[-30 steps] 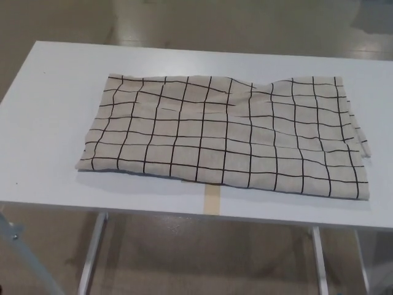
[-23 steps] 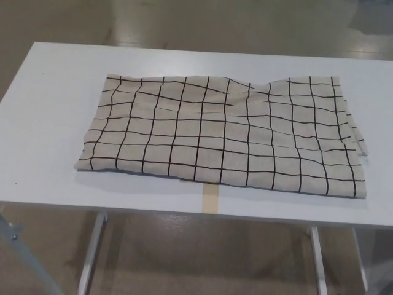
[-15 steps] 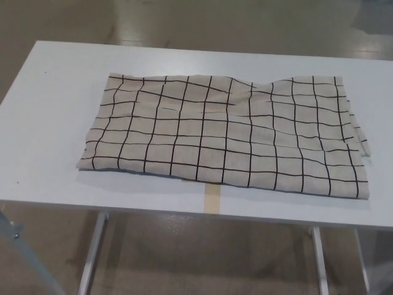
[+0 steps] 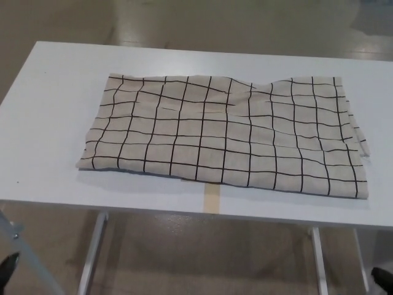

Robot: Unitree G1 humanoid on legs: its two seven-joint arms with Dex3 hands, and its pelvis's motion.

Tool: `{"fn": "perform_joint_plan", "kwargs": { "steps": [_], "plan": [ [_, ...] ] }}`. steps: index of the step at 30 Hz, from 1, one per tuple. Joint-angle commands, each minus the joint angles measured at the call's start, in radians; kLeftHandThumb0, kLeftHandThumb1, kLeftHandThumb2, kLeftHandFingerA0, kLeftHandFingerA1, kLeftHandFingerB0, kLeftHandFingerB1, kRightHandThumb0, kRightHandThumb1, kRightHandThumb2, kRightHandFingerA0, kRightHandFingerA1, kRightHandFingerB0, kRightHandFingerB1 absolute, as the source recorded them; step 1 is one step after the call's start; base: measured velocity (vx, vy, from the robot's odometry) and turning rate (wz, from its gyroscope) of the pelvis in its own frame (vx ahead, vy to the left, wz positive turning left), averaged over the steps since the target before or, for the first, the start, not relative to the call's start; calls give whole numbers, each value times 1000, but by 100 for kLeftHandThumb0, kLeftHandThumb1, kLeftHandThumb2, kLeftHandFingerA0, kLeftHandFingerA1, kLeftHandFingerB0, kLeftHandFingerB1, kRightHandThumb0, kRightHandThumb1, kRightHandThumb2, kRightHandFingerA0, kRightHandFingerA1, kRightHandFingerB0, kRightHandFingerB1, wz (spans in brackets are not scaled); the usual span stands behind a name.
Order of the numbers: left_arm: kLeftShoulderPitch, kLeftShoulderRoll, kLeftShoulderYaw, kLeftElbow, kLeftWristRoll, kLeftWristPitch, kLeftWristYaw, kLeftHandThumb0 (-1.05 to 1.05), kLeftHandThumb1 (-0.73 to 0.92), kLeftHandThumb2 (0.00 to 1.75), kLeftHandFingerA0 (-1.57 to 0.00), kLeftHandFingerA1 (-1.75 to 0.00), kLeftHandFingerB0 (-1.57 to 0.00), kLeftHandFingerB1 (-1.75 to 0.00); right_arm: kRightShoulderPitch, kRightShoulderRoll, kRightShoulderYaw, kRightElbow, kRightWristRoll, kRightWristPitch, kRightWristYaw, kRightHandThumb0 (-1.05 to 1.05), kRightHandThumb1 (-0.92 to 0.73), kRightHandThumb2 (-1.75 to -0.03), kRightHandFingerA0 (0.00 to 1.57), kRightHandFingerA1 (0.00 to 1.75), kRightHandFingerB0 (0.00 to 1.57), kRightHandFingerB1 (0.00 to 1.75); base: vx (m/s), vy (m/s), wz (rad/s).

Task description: Use the left hand to fold a white towel with checkered patterns in half.

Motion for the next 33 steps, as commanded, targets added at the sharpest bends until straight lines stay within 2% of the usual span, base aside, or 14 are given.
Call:
{"fn": "perform_joint_plan", "kwargs": {
  "steps": [1,3,8,18,19,20,21,22,24,25,33],
  "plan": [
    [-77,44,-41,-225,295,-291,92,-62,39,72,0,-6,0,0,44,-17,52,16,-64,-81,20,-28,-64,-59,42,57,49,47,0,0,0],
    [-101,69,-71,-233,316,-256,77,-60,39,70,0,-1,0,0,48,-15,56,17,-67,-85,11,-27,-64,-59,41,57,48,47,0,0,0],
    [-193,124,-132,-208,404,-195,80,-59,38,71,0,-1,0,-6,52,-10,61,21,-69,-86,-2,-27,-64,-59,40,56,48,48,0,0,0],
    [-424,252,-341,42,629,-100,134,-61,39,75,0,-6,0,-13,42,-9,70,31,-74,-90,-7,-27,-65,-60,40,55,47,48,0,0,0],
    [-446,263,-371,76,652,-83,134,-59,48,55,0,-5,0,-15,44,-8,70,32,-72,-94,-6,-26,-65,-60,40,55,47,48,0,0,0],
    [-466,271,-397,104,675,-66,133,-62,39,70,0,-3,0,-12,45,-8,69,37,-71,-98,-5,-27,-65,-59,40,55,48,48,0,0,0],
    [-466,271,-397,104,675,-66,133,-62,39,70,0,-3,0,-12,45,-8,69,37,-71,-98,-5,-27,-65,-59,40,55,48,48,0,0,0],
    [-495,286,-438,148,708,-43,136,-61,49,56,0,-4,0,-14,46,-9,70,43,-71,-104,-4,-27,-65,-59,40,55,48,48,0,0,0],
    [-514,298,-470,177,730,-28,144,-60,48,55,0,-4,0,-15,47,-9,72,42,-72,-104,-2,-27,-65,-59,40,55,48,48,0,0,0],
    [-529,306,-498,198,748,-11,143,-64,40,75,0,-3,0,-13,49,-9,73,36,-72,-98,-2,-27,-65,-59,40,55,48,48,0,0,0],
    [-629,316,-628,342,806,47,205,-63,39,74,0,-3,0,-12,37,-11,72,33,-79,-85,-12,-27,-65,-59,40,54,48,48,0,0,0]
  ]
}}
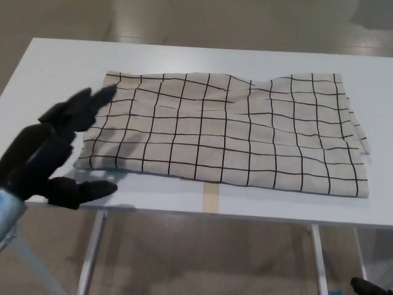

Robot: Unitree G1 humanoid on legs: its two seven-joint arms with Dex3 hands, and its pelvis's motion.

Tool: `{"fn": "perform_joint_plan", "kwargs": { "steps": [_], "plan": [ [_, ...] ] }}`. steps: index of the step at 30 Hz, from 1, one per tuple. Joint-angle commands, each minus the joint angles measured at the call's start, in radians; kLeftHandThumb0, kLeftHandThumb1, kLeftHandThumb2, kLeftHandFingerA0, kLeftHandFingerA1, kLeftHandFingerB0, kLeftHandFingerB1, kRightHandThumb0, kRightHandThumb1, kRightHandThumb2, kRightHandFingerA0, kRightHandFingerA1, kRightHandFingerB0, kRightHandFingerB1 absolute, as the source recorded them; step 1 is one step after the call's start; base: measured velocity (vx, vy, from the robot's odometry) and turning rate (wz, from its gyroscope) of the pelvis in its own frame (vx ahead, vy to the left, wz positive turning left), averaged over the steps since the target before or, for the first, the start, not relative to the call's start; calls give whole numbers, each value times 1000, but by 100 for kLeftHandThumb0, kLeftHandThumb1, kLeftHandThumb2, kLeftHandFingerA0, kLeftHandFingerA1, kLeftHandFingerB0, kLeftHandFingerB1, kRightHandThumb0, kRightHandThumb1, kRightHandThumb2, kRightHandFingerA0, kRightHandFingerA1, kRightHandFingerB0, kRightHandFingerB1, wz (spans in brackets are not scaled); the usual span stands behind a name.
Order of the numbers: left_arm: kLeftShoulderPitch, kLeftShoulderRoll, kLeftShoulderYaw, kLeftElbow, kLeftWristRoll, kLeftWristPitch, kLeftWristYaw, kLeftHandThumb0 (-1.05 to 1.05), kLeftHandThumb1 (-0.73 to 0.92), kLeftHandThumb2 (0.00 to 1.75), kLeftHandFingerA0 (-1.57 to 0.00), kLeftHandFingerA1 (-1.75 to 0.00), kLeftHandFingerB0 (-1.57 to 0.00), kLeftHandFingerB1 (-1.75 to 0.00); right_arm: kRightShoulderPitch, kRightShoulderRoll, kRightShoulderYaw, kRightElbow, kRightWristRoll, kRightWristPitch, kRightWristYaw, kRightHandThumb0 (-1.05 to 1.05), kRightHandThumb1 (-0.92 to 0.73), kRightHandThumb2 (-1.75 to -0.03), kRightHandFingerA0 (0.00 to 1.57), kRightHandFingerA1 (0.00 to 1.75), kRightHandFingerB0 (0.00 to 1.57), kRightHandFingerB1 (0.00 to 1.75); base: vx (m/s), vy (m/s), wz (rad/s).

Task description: Use the left hand to fold a white towel with checkered patterns in half.

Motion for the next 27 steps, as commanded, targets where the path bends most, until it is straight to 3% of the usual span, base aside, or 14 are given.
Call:
{"fn": "perform_joint_plan", "kwargs": {
  "steps": [1,15,16,17,18,21,22,24,25,27],
  "plan": [
    [-134,55,-189,195,303,101,120,-63,39,74,0,-3,0,-12,5,-10,5,14,-29,-40,-14,-27,-65,-59,40,54,48,48,0,0,0],
    [-290,46,-390,346,403,173,243,-50,33,67,0,-3,0,-13,25,-2,5,14,-27,-61,-5,-27,-65,-59,41,56,49,48,0,0,0],
    [-304,42,-407,354,417,186,261,-43,45,54,0,-3,0,-17,27,-2,6,12,-28,-60,-6,-27,-65,-59,41,55,49,48,0,0,0],
    [-310,40,-414,358,421,191,269,-43,45,54,0,-3,0,-17,26,-2,6,11,-29,-60,-6,-27,-65,-59,41,55,49,48,0,0,0],
    [-320,36,-424,359,425,200,278,-44,38,67,0,-2,0,-15,23,-4,7,11,-32,-57,-8,-27,-65,-59,41,55,49,48,0,0,0],
    [-334,34,-443,366,426,207,293,-42,39,67,0,-4,0,-16,20,-4,10,13,-42,-59,-16,-27,-65,-59,41,54,50,48,0,0,0],
    [-337,34,-447,368,424,205,300,-39,46,54,0,-5,0,-18,18,-5,11,15,-46,-60,-20,-27,-65,-59,41,54,51,48,0,0,0],
    [-342,35,-454,370,422,204,307,-39,46,54,0,-5,0,-18,15,-5,11,19,-48,-62,-24,-27,-65,-59,41,54,51,48,0,0,0],
    [-347,31,-458,378,418,201,307,-42,28,66,0,-11,0,-20,15,-4,12,20,-48,-64,-26,-27,-65,-59,41,54,51,48,0,0,0],
    [-351,27,-460,385,411,197,305,-42,28,66,0,-11,0,-20,17,-5,10,25,-45,-65,-24,-27,-65,-59,41,55,51,48,0,0,0]
  ]
}}
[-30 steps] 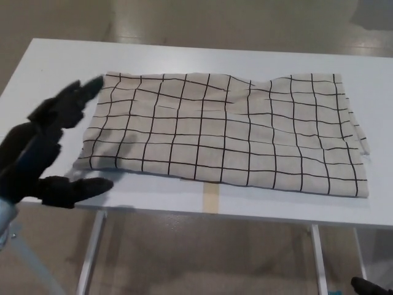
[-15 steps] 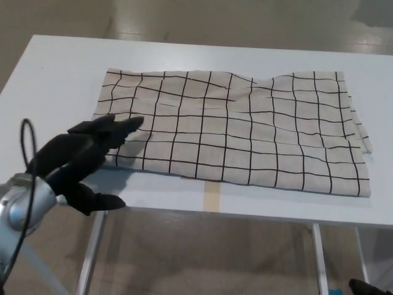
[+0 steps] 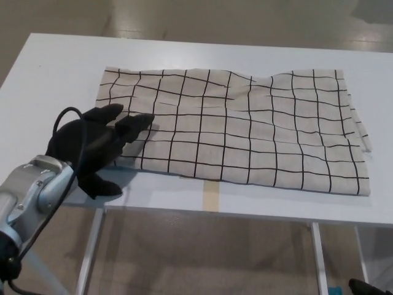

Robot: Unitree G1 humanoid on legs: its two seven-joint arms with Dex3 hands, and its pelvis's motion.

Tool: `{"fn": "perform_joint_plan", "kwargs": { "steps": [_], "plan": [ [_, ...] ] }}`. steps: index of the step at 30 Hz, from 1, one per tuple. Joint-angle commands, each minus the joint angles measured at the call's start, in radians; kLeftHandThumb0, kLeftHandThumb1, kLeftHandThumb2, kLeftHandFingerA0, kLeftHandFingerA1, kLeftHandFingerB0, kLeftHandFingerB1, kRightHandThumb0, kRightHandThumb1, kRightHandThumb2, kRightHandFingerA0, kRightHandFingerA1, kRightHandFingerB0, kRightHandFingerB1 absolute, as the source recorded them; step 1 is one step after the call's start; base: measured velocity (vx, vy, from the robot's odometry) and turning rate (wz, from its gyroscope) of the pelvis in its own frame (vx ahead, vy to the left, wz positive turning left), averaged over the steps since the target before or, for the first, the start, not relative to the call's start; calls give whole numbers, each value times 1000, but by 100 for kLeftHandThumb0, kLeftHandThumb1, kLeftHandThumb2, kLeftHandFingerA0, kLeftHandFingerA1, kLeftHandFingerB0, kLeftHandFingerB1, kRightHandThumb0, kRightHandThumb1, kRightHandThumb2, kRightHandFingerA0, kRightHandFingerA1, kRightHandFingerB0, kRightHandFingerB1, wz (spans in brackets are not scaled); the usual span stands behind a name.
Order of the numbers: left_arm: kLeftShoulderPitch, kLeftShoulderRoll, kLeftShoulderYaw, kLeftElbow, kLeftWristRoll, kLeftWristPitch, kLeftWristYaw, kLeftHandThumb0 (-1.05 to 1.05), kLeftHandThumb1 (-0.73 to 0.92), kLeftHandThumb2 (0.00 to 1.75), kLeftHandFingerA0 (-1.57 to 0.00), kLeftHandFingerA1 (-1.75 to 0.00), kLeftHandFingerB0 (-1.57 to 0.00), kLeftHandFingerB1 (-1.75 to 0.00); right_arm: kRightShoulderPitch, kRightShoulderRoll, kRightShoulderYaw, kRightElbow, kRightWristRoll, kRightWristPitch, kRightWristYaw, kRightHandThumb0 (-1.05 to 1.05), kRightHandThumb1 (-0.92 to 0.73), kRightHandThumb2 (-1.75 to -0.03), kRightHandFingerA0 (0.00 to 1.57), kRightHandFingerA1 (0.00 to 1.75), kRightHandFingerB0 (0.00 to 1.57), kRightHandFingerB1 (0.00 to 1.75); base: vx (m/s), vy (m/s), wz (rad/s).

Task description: Use the left hand to fold a white towel with checkered patterns in half.

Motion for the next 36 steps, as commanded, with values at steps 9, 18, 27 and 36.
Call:
{"fn": "perform_joint_plan", "kwargs": {
  "steps": [9,18,27,36],
  "plan": [
    [-44,-14,-43,52,35,14,67,-41,28,66,0,-12,0,-21,20,0,1,9,-14,-26,-15,-27,-65,-59,42,55,51,48,0,0,0],
    [-69,-14,-147,148,132,-5,241,-26,36,88,0,-50,0,-46,27,-3,3,36,-15,-63,-6,-29,-65,-58,42,55,51,47,0,0,0],
    [-125,-45,-312,294,232,77,362,-48,42,64,-12,-34,-16,-35,15,-14,5,46,-13,-73,4,-31,-64,-58,42,54,50,46,0,0,0],
    [-131,-124,-394,409,233,166,380,-52,43,65,-12,-34,-17,-36,32,-1,11,45,-3,-76,9,-31,-64,-58,42,54,51,46,0,0,0]
  ]
}}
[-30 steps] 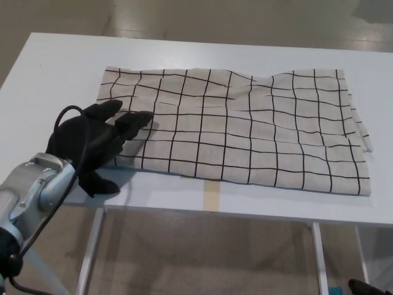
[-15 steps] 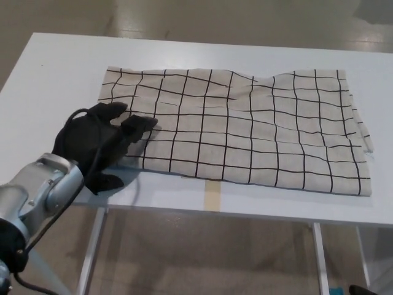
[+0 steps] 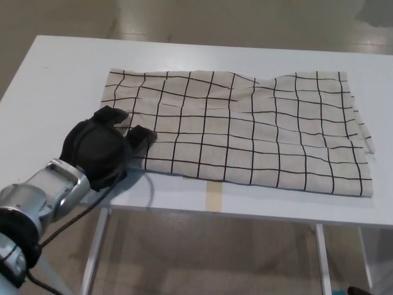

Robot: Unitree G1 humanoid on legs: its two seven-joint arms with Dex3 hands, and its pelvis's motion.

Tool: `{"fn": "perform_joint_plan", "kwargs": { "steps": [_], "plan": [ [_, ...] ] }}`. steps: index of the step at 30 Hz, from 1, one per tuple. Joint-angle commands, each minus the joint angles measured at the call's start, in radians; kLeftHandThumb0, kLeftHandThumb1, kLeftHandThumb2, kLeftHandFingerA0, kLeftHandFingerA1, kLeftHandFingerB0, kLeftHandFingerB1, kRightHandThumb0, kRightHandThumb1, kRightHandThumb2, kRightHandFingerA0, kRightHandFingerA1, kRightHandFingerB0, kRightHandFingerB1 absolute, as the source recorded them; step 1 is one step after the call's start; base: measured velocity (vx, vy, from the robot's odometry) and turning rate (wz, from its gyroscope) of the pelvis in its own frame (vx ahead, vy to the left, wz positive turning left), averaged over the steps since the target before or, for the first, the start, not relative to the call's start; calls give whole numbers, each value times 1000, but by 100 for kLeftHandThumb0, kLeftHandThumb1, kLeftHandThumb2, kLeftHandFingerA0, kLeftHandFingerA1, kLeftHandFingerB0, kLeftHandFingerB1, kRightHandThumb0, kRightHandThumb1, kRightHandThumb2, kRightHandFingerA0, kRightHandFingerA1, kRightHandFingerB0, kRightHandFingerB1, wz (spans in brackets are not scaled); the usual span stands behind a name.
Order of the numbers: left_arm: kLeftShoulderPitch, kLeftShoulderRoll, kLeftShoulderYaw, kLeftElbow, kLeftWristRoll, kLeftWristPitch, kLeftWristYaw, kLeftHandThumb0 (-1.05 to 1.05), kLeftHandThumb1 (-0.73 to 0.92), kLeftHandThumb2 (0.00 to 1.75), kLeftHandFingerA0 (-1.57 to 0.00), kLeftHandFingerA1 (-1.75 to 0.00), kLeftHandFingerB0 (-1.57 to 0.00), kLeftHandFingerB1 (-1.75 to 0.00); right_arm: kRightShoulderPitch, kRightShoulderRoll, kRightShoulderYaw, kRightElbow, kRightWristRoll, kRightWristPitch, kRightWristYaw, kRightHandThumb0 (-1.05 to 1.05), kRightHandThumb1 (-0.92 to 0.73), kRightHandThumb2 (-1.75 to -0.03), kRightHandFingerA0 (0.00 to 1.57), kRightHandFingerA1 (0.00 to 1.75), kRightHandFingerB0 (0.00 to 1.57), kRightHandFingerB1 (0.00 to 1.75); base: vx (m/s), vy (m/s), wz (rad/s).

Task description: Use the left hand to fold a white towel with checkered patterns in half.

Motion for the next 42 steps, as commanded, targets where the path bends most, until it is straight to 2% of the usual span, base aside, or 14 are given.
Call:
{"fn": "perform_joint_plan", "kwargs": {
  "steps": [1,10,11,14,17,19,21,22,23,26,27,30,33,42],
  "plan": [
    [32,-59,-53,71,49,73,8,-52,43,65,-12,-34,-17,-36,9,1,4,4,9,-18,6,-31,-64,-58,42,54,51,46,0,0,0],
    [-18,-121,-91,141,46,138,-16,-29,35,89,0,-49,0,-47,14,-4,8,9,12,-32,10,-31,-64,-58,42,55,51,46,0,0,0],
    [-19,-124,-93,142,46,140,-15,-48,50,56,-15,-28,-18,-30,16,-3,9,8,12,-33,11,-31,-64,-58,42,55,51,46,0,0,0],
    [-23,-133,-98,146,43,145,-9,-48,50,56,-16,-28,-19,-30,19,0,10,3,15,-29,13,-31,-64,-58,42,55,51,46,0,0,0],
    [-35,-173,-113,163,47,167,-4,-27,32,89,-7,-51,-7,-50,24,1,11,-9,15,-25,12,-31,-64,-58,42,55,52,46,0,0,0],
    [-39,-181,-117,172,46,175,-8,-49,50,56,-30,-31,-30,-32,30,4,14,-14,12,-28,11,-31,-64,-58,43,55,52,46,0,0,0],
    [-63,-219,-96,201,15,208,-76,-39,43,82,-82,-115,-82,-84,37,7,13,-17,18,-33,14,-30,-64,-58,42,55,52,46,0,0,0],
    [-64,-224,-91,204,9,210,-84,-39,43,82,-82,-115,-82,-84,38,6,13,-18,18,-33,14,-30,-64,-58,42,55,52,46,0,0,0],
    [-66,-229,-85,207,3,211,-85,-33,50,55,-73,-164,-94,-109,38,5,12,-19,20,-31,16,-30,-64,-58,43,55,52,46,0,0,0],
    [-64,-240,-58,207,-20,227,-86,-27,53,53,-73,-175,-95,-111,35,4,11,-16,22,-30,18,-30,-65,-59,42,55,53,46,0,0,0],
    [-62,-238,-43,203,-33,227,-86,-26,56,51,-67,-175,-97,-73,31,3,13,-10,15,-35,15,-30,-64,-59,42,55,53,46,0,0,0],
    [-61,-214,-15,197,-52,196,-78,-28,57,52,-61,-166,-93,-63,17,-7,16,-5,5,-27,16,-30,-65,-59,42,54,54,46,0,0,0],
    [-74,-161,7,191,-60,169,-58,-17,63,52,-72,-175,-52,-175,-12,-14,16,10,0,-29,15,-30,-64,-59,43,53,54,46,0,0,0],
    [-124,-22,198,178,-194,108,5,-19,67,55,-73,-175,-51,-175,-41,-19,12,48,9,-31,22,-30,-64,-59,43,53,56,47,0,0,0]
  ]
}}
